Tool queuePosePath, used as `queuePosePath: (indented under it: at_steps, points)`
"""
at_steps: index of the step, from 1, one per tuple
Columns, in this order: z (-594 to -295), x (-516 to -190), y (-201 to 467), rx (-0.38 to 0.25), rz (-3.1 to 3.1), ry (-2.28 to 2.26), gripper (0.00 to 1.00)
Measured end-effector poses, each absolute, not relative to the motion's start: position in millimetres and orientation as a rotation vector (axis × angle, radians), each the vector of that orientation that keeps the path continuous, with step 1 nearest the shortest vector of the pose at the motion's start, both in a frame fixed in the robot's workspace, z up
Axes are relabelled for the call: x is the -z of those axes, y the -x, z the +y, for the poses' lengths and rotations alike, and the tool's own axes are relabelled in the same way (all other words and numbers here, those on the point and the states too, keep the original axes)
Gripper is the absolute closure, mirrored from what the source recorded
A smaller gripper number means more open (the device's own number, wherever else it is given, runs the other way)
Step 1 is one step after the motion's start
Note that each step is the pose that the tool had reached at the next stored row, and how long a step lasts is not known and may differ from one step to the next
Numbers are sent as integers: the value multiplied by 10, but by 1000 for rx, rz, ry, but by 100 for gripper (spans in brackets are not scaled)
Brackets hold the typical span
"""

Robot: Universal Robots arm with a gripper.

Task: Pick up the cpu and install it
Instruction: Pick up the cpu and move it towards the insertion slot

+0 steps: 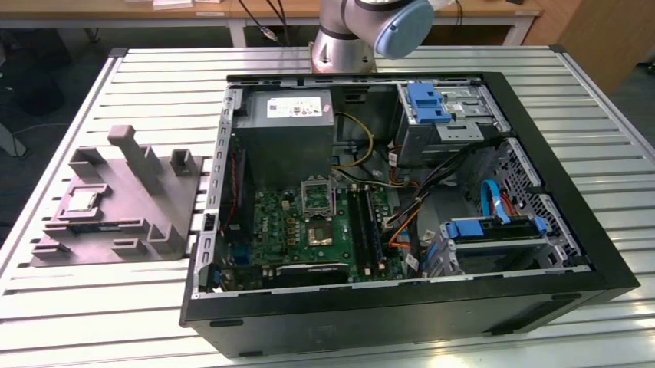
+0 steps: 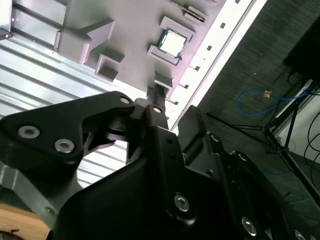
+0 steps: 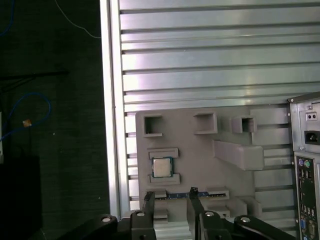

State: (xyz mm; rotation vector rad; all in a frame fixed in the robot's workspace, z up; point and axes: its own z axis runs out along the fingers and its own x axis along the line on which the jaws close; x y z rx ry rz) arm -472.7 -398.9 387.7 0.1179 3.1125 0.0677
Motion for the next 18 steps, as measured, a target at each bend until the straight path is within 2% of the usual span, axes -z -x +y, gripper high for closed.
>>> queuePosePath:
  at_steps: [2,5,7,9,10,18]
  points:
    - [-3989,-3877,4728,-68,3112,-118,53]
    - [-3989,-3877,4729,-68,3113,-118,47]
    - [-3989,-3877,4729,-68,3112,-118,36]
    - [-3989,-3877,4730,-68,3113,-118,36]
    - [-3989,-3877,4730,-68,3112,-118,29]
    - [-3989,-3877,4737,-68,3113,-118,29]
